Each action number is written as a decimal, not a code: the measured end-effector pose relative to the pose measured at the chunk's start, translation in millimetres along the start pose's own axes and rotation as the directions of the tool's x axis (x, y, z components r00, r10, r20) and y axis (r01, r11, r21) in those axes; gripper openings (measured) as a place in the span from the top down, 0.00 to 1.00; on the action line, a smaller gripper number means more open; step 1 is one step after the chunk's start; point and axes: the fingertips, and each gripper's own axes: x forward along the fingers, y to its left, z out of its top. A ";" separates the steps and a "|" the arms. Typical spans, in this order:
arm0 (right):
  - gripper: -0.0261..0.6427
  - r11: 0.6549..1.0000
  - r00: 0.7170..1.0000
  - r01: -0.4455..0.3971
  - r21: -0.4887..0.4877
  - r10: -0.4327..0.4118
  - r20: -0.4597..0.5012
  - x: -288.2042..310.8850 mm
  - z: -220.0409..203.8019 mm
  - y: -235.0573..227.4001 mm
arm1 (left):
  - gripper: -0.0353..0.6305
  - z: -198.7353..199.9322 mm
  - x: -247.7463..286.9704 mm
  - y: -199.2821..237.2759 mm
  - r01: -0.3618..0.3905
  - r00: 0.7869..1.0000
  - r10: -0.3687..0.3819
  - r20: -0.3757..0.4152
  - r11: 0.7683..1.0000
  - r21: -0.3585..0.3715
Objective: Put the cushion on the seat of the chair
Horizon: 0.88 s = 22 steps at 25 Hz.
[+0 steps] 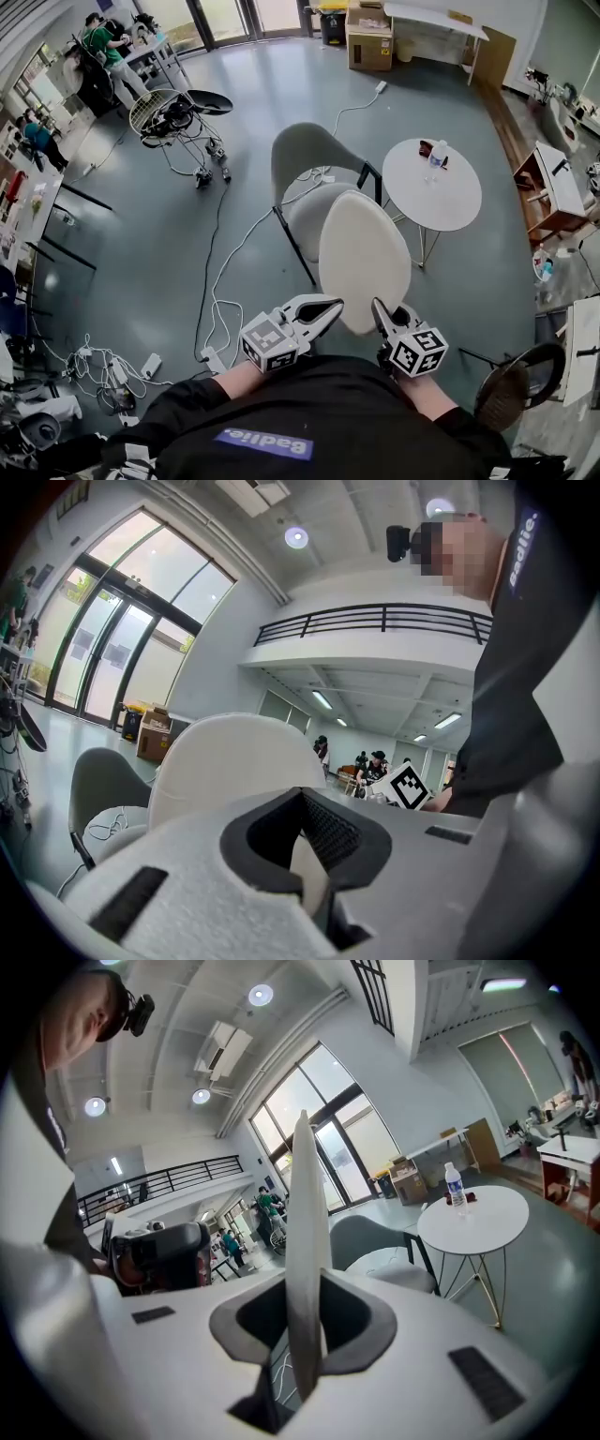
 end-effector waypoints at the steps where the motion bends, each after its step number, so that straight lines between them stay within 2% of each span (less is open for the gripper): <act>1: 0.85 1.000 1.000 0.009 -0.003 -0.009 -0.004 8.5 3.0 -2.7 | 0.94 2.9 2.3 10.1 0.007 1.000 -0.007 0.005 1.000 -0.002; 14: 0.85 0.988 0.990 0.140 0.072 -0.138 -0.026 162.9 56.3 -23.6 | 0.94 62.8 2.8 196.2 0.065 0.998 -0.065 0.010 0.998 0.012; 18: 0.85 0.981 0.985 0.170 0.094 -0.166 -0.050 205.5 60.3 -33.5 | 0.94 72.2 5.2 236.1 0.093 0.996 -0.093 0.016 0.996 -0.005; 22: 0.85 0.975 0.983 0.178 0.131 -0.171 -0.065 235.3 64.7 -43.3 | 0.94 75.3 5.8 273.3 0.065 0.998 -0.065 0.000 0.998 -0.002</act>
